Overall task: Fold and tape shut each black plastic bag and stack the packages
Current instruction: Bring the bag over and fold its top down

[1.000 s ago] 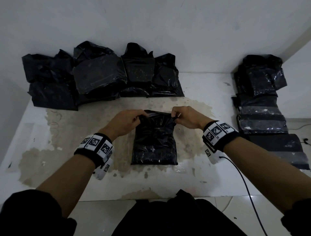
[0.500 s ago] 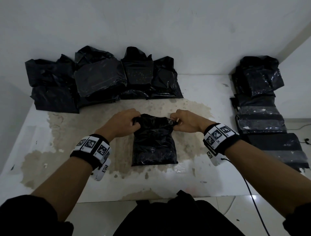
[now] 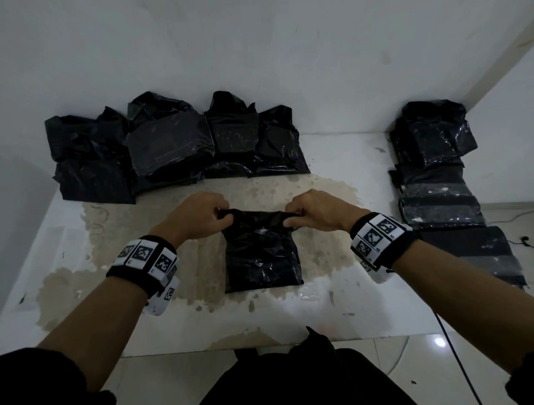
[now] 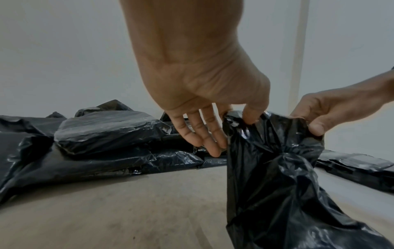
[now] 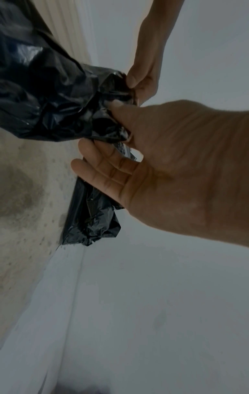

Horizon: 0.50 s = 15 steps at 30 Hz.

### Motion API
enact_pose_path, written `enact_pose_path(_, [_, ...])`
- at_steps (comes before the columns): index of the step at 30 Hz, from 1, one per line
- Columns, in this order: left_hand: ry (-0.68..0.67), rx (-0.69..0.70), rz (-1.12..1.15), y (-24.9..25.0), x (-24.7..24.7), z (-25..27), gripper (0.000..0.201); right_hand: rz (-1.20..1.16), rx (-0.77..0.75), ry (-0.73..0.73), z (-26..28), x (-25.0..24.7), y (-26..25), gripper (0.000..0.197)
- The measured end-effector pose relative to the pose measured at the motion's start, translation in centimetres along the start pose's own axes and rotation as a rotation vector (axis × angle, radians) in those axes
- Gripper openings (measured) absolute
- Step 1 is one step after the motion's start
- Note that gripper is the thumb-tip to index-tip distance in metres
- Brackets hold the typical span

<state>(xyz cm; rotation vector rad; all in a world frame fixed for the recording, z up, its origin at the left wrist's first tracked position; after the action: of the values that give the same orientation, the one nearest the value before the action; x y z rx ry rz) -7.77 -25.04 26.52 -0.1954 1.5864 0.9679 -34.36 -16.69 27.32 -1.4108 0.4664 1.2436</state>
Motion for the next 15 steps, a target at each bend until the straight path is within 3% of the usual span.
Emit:
enact_pose_path(7, [0.063, -0.146, 0.344, -0.4, 0.9, -0.3, 0.030, -0.083, 0.132, 0.103, 0.0, -1.1, 1.5, 0.056])
enact_pose_path(15, [0.131, -0.334, 0.777, -1.6, 2.1, 0.1, 0.025, -0.487, 0.287, 0.191, -0.1, 0.6, 3.2, 0.034])
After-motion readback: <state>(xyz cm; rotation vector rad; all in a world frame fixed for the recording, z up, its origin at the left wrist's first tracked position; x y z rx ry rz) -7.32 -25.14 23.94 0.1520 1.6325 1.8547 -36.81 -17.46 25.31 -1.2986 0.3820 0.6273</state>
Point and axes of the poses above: each hand's wrist, its own z-axis away from the middle knuckle, its own x-axis out of the palm, y = z × x, the point moved 3 cm from there along -z, towards the middle knuckle, and after that the axes turned 1 degree about y, right-handed, at the moved point
